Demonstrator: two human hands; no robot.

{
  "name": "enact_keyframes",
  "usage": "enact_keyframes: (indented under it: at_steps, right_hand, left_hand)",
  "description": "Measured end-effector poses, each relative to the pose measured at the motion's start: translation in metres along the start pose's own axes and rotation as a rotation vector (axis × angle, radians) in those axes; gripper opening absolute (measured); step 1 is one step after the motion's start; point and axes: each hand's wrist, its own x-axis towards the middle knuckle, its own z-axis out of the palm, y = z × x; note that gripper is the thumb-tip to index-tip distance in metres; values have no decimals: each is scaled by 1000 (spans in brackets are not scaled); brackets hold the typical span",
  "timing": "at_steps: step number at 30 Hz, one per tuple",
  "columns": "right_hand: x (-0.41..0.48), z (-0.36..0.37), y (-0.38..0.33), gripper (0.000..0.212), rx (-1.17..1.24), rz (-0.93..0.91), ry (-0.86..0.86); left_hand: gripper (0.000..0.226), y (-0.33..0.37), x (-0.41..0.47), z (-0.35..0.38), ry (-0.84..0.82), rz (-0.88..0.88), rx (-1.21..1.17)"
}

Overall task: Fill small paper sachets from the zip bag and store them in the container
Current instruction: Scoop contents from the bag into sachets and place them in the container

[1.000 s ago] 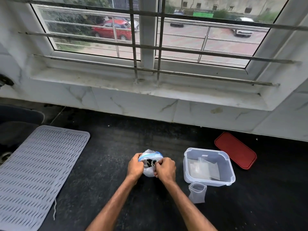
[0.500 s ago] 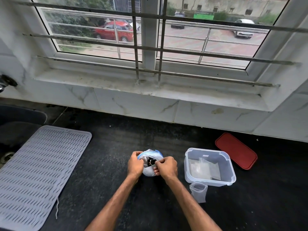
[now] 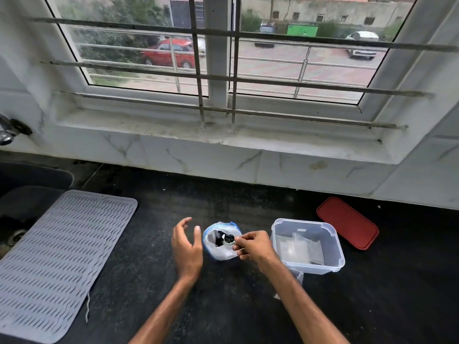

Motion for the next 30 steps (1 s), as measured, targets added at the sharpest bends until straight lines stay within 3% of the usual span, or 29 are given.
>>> enact_keyframes:
  at_steps: [3, 6, 10, 12, 16, 20, 24, 27, 30]
  right_hand:
    - [-14, -18, -9, 12, 50, -48, -25]
    - [-28, -46, -18, 11, 81, -95, -10]
    - [-44, -91, -23, 10, 128, -129, 11]
    - [-52, -112, -21, 11, 130, -140, 26]
    - [-62, -146, -10, 10, 103, -149, 52]
    - [-67, -166, 1, 10, 86, -150, 46]
    - [-72, -175, 4, 13, 47, -165, 2]
    - [-78, -181, 9, 11, -27, -198, -75]
    - [-86, -182, 15, 10, -196, -276, -126]
  left_hand:
    - [28, 15, -34, 4, 102, 136, 0]
    - [40, 29, -88, 25, -57, 167, 21]
    - [100, 33, -153, 70, -329, -13, 218]
    - [113, 43, -176, 92, -400, -159, 292]
    - [103, 56, -200, 128, -323, -291, 381]
    - [69, 55, -208, 149, -165, -273, 385]
    - [47, 54, -215, 140, -158, -221, 267]
    - [48, 58, -222, 130, -151, -119, 182]
    - [63, 66, -223, 127, -129, -41, 167]
